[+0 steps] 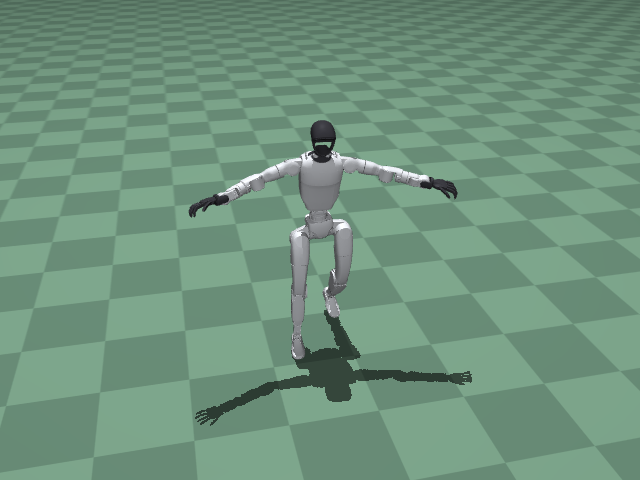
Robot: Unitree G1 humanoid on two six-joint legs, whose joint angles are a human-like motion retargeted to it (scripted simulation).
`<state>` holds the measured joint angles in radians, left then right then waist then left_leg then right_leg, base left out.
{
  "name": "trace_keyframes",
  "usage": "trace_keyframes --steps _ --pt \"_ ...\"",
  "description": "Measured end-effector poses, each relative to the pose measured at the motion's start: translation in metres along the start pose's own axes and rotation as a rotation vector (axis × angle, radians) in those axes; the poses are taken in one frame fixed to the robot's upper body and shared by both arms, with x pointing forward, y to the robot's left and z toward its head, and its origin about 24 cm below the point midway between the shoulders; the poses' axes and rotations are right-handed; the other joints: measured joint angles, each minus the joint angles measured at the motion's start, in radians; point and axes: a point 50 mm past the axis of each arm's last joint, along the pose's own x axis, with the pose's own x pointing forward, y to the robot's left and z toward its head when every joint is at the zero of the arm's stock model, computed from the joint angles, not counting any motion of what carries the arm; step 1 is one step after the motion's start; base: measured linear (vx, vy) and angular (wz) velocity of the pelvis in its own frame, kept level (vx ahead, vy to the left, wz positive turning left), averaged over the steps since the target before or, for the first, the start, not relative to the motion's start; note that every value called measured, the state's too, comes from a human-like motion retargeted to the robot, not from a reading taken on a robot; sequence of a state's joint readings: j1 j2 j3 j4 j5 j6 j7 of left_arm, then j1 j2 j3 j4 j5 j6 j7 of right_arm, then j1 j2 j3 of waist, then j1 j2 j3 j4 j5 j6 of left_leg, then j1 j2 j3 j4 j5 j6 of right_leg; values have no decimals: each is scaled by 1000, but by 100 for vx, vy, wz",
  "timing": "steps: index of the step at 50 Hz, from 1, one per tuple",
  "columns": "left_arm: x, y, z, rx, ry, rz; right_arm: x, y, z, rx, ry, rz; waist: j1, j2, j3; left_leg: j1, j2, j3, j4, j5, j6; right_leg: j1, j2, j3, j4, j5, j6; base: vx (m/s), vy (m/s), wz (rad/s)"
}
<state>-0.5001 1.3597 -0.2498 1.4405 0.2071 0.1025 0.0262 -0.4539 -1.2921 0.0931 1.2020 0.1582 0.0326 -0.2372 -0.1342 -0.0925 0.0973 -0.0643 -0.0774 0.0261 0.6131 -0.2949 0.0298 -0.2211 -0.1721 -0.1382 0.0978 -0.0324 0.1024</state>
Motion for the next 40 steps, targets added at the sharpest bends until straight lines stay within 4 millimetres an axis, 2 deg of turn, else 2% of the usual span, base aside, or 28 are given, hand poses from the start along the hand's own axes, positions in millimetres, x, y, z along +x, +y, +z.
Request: trace_keyframes --steps 2,3,5,7,9,10,11,12,13,15,19,22,23,25,27,28,30,32,33,35,36,38,40 --pt "0 14 -2 -39 5 74 -1 1 -3 10 8 -12 -28 42 -8 118 9 -77 -171 177 -23 -41 45 19 35 -13 -38 -113 16 -72" --pt "0 24 -3 -68 5 127 1 -5 -1 15 0 -40 -37 70 -2 167 26 -112 -251 205 -30 -61 70 21 86 -58 -62 -121 16 -75" --pt "-3 50 -2 -105 -7 229 5 -28 9 17 -34 -105 -55 144 19 223 94 -127 -370 80 -44 -123 121 18 279 -183 -89 -126 18 -58" --pt "-7 79 -1 -106 -9 304 8 -67 22 24 -67 -175 -73 198 60 211 142 -81 -414 -156 -42 -216 111 -2 607 -329 -91 -124 19 -19" --pt "-11 103 -4 -76 19 348 8 -105 30 41 -74 -241 -83 194 105 144 116 -45 -359 -343 20 -264 38 2 890 -444 -97 -114 15 -4" --pt "-14 113 -7 -55 43 356 6 -122 31 52 -69 -271 -82 178 124 93 85 -33 -298 -414 72 -270 -4 21 996 -490 -103 -104 10 -38" --pt "-15 116 -9 -38 65 342 5 -131 30 54 -59 -284 -66 161 130 33 61 -9 -228 -441 98 -254 -17 57 1033 -513 -105 -97 7 -75" --pt "-15 117 -12 -24 87 324 4 -138 28 56 -47 -292 -46 144 132 -22 43 18 -171 -454 111 -232 -25 92 1048 -528 -104 -87 4 -127" --pt "-14 115 -15 -17 106 298 4 -139 26 58 -31 -289 -18 130 126 -67 37 54 -140 -440 97 -195 -19 128 1020 -531 -97 -79 1 -161" --pt "-12 103 -19 -22 141 231 5 -134 19 56 6 -257 40 108 96 -118 41 123 -163 -368 42 -95 -8 171 877 -505 -70 -68 -4 -196" --pt "-5 56 -27 -81 187 54 4 -120 -10 2 136 -153 114 110 1 -148 66 179 -414 -91 1 92 39 191 390 -360 8 -65 -18 -165" --pt "-3 30 -27 -89 180 8 0 -128 -31 -65 211 -142 76 122 -22 -192 62 198 -512 106 -30 173 63 186 59 -219 11 -75 -26 -32" --pt "-2 27 -24 -80 166 23 -2 -133 -35 -76 220 -160 48 122 -20 -206 57 216 -488 128 -35 181 49 135 -12 -169 3 -77 -23 23" --pt "-1 28 -8 -48 114 74 -4 -142 -36 -69 217 -207 -15 112 -26 -234 51 273 -334 108 -15 180 -11 -60 -96 -91 4 -74 -20 37" --pt "-3 40 20 -27 14 144 -5 -149 -35 -17 190 -253 -70 102 -38 -248 86 311 -65 41 21 174 -65 -226 -106 -104 9 -68 -21 14" --pt "-5 48 36 -25 -47 182 -5 -150 -34 19 173 -270 -95 104 -39 -240 119 308 68 12 31 170 -72 -244 -97 -154 0 -64 -23 -19" --pt "-13 69 70 -22 -173 256 -5 -147 -34 88 138 -281 -143 126 -16 -193 186 236 261 -26 11 138 -44 -187 -27 -304 -42 -63 -22 -56" --pt "-22 86 96 25 -268 308 -4 -130 -35 101 95 -231 -193 164 18 -123 207 114 287 -80 -43 24 11 -116 153 -439 -84 -62 -15 -109" --pt "-27 91 106 62 -303 325 -3 -118 -35 86 68 -194 -223 181 35 -91 202 62 256 -124 -65 -43 37 -94 238 -473 -95 -63 -11 -128" --pt "-34 89 128 123 -376 327 -3 -90 -32 34 -1 -115 -294 200 71 -38 171 4 140 -201 -71 -129 81 -61 275 -446 -88 -65 -9 -137" --pt "-37 80 139 147 -418 306 -5 -72 -29 -2 -37 -66 -326 197 87 -13 141 -4 59 -201 -57 -139 105 -29 216 -378 -73 -67 -9 -169" --pt "-42 61 157 203 -496 261 -10 -35 -24 -85 -106 42 -372 177 114 39 67 -26 -106 -155 -36 -141 162 78 79 -231 -40 -67 -12 -241" --pt "-45 51 165 250 -542 232 -19 -1 -20 -174 -165 161 -384 146 138 83 5 -29 -245 -69 -40 -131 222 201 -21 -136 3 -64 -19 -337"
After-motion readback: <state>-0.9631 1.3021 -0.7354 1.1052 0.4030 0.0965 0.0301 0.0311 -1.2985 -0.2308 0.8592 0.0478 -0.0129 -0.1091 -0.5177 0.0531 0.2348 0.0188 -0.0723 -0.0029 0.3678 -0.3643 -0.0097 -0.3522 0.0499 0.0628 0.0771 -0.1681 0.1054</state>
